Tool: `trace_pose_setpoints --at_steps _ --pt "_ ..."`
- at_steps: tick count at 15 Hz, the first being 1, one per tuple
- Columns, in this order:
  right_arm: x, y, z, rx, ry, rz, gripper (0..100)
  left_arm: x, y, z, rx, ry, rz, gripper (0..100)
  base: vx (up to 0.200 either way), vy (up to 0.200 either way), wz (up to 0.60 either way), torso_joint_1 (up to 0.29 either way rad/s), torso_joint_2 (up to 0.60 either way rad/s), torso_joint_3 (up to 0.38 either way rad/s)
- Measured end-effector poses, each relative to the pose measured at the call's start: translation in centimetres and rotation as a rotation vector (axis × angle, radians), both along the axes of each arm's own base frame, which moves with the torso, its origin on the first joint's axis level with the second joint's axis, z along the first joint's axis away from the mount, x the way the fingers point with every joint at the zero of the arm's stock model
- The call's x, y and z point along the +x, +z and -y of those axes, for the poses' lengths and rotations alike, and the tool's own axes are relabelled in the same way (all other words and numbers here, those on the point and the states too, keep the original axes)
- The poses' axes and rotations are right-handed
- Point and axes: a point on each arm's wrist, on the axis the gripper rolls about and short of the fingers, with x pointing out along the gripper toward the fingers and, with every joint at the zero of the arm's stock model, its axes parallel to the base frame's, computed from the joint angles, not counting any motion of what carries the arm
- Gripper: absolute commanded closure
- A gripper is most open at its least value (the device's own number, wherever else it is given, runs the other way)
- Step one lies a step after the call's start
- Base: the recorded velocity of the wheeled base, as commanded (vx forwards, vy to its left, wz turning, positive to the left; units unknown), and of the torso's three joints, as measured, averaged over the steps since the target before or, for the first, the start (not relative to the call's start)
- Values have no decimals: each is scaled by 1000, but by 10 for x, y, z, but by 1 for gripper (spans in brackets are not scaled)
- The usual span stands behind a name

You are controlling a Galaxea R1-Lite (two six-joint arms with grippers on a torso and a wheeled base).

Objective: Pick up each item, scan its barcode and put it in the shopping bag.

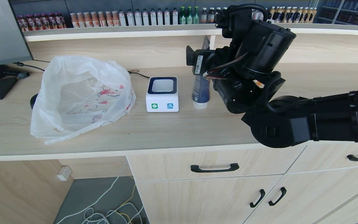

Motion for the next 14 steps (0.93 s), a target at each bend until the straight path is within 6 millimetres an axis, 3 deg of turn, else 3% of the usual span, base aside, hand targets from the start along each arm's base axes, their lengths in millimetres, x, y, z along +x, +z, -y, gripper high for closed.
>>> trace_pose_setpoints --at_steps 14 --pt "23 -23 1 9 -31 -41 0 0 0 0 0 0 0 100 0 0 0 0 0 0"
